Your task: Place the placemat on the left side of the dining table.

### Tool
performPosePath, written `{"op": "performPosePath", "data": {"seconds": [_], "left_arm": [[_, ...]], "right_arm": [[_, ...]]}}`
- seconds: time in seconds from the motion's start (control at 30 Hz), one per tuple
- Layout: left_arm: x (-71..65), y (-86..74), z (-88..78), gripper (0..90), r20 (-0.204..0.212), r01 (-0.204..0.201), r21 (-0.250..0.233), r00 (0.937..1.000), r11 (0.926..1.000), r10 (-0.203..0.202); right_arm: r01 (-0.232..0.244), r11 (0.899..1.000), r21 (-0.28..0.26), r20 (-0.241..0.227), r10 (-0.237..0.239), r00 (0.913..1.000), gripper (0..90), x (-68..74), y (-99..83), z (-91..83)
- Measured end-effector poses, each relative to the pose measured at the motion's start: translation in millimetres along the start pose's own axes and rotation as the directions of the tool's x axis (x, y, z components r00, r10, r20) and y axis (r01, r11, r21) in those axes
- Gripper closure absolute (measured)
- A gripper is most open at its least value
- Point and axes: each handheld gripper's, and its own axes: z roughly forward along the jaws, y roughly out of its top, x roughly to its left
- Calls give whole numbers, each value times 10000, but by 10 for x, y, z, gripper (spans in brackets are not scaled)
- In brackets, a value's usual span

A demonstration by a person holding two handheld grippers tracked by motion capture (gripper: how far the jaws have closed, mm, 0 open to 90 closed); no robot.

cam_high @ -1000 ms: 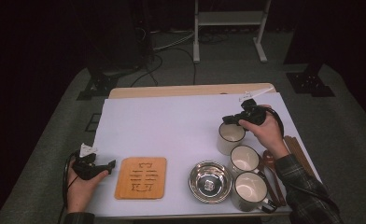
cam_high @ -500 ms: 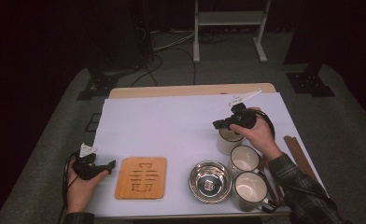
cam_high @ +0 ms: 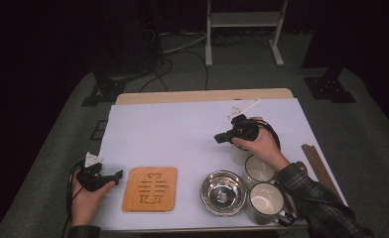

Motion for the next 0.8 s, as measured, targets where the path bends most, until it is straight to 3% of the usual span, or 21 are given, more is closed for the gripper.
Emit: {"op": "performPosePath", "data": {"seconds": [0.4, 0.8], "left_arm": [[0, 0, 0, 119, -4, -8, -2, 10000, 10000, 8], [-1, 0, 0, 119, -2, -2, -4, 10000, 10000, 2]], "right_arm": [[475, 9985, 268, -612, -457, 9971, 895, 175, 107, 250], [916, 9947, 470, -935, -869, 9918, 896, 306, 200, 434]]}}
